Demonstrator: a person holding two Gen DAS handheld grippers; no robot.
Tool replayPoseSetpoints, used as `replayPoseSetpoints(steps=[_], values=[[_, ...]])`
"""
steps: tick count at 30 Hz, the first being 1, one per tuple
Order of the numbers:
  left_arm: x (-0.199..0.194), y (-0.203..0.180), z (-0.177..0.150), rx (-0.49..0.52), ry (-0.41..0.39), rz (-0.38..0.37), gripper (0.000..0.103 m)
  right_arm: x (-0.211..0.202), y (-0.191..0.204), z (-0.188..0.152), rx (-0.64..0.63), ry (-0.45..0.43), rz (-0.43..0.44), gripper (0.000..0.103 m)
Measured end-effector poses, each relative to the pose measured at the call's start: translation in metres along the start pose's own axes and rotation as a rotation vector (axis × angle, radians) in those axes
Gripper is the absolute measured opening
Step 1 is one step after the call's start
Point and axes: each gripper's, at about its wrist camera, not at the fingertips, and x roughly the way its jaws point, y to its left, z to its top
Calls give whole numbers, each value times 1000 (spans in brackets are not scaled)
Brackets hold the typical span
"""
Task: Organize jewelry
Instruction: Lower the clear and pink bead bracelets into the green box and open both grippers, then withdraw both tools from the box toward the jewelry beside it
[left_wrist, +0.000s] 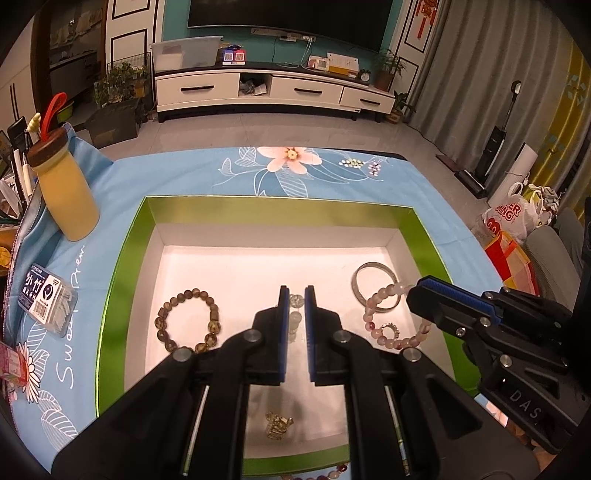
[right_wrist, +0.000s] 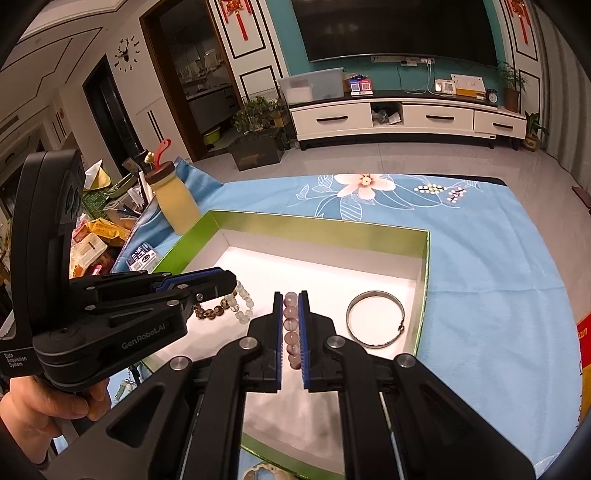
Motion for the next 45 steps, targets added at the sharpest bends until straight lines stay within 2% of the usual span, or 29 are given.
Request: replayPoseSetpoints(steps=[17, 20, 23, 25, 26, 30, 33, 35, 37, 39, 41, 43, 45], values=[[18, 6, 0, -11, 37, 32, 8, 18, -4, -1, 18, 39, 1, 8], [16, 7, 0, -12, 33, 41, 10, 17, -7, -1, 33, 36, -5, 14], [12, 6, -1, -13, 28, 45, 25, 12, -9, -1, 50, 24, 0, 16], [8, 6, -2, -15, 22, 45, 45, 7, -11, -2, 58, 16, 1, 19], [4, 6, -3, -14, 15, 44, 47, 4, -11, -3, 63, 12, 4, 22], [-13, 4, -7, -6, -8, 53, 69, -15, -14, -11, 79, -10, 2, 27], [-28, 4, -17, -1, -19, 69, 84, -30, -16, -20, 92, -27, -17, 41], [-37, 7, -25, -4, -22, 69, 86, -43, -18, -29, 109, -44, -36, 46], [-44, 10, -35, -12, -15, 69, 93, -57, -19, -42, 123, -55, -56, 53], [-51, 15, -50, -23, 2, 72, 94, -71, -22, -56, 152, -65, -71, 62], [-57, 20, -64, -36, 24, 78, 97, -79, -24, -66, 176, -67, -82, 65], [-68, 22, -76, -27, 11, 94, 101, -88, -22, -77, 174, -59, -92, 70], [-81, 27, -90, -55, 20, 94, 101, -93, -17, -86, 158, -52, -109, 75]])
